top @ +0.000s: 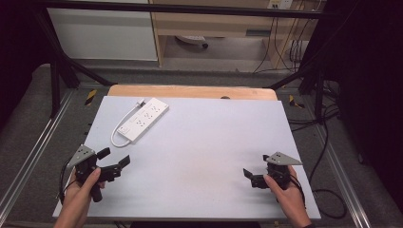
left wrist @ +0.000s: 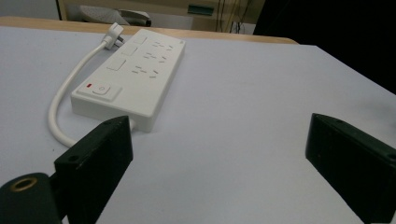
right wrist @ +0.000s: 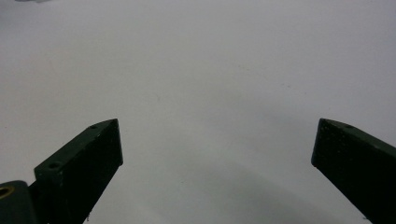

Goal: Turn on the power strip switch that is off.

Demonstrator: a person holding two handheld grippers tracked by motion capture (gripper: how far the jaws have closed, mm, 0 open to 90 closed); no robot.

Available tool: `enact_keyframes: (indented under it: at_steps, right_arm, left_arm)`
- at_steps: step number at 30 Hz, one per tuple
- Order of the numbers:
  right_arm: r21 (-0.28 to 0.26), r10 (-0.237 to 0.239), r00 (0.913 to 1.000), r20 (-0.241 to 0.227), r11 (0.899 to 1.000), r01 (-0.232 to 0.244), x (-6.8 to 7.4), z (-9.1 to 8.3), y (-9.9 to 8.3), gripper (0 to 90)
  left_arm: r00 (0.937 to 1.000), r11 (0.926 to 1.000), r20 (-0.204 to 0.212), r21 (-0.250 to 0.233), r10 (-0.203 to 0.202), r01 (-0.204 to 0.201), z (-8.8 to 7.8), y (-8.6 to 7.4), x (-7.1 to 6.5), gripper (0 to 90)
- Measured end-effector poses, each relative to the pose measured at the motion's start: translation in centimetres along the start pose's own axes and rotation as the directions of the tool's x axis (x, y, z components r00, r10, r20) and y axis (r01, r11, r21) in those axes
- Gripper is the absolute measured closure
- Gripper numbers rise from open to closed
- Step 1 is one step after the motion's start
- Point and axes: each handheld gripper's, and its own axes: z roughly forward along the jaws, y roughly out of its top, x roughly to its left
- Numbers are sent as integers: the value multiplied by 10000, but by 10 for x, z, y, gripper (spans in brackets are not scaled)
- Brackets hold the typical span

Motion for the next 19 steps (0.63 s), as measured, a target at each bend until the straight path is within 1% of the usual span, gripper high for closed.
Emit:
enact_keyframes:
  at_steps: [6,9,10,13,15,16,18,19]
  right_arm:
    - [27,28,10000,4,10000,-28,0,0,0,24]
    - [40,26,10000,22,10000,-26,0,0,0,24]
    - [28,47,10000,25,10000,-47,0,0,0,24]
    - [55,-15,10000,94,10000,15,-1,1,-1,24]
    - [95,20,9998,176,10000,-22,-1,1,-1,24]
    - [170,21,9996,271,9999,-26,-1,1,-1,24]
    - [430,60,9984,559,9990,-84,-3,4,-3,23]
    - [593,-25,9970,769,9982,-21,-5,6,-4,25]
  left_arm:
    - [9999,9996,93,242,128,-130,0,-10,-4,74]
    - [9997,9987,193,474,176,-185,1,-16,-9,74]
    - [9994,9979,226,586,246,-259,1,-19,-10,74]
    - [9988,9962,401,819,275,-307,1,-27,-15,74]
    - [9982,9951,542,942,252,-303,1,-32,-18,73]
    - [9982,9949,583,984,167,-224,1,-34,-19,73]
    - [9979,9945,645,1046,-24,-43,2,-37,-18,73]
    - [9978,9946,649,1039,-145,77,3,-37,-17,73]
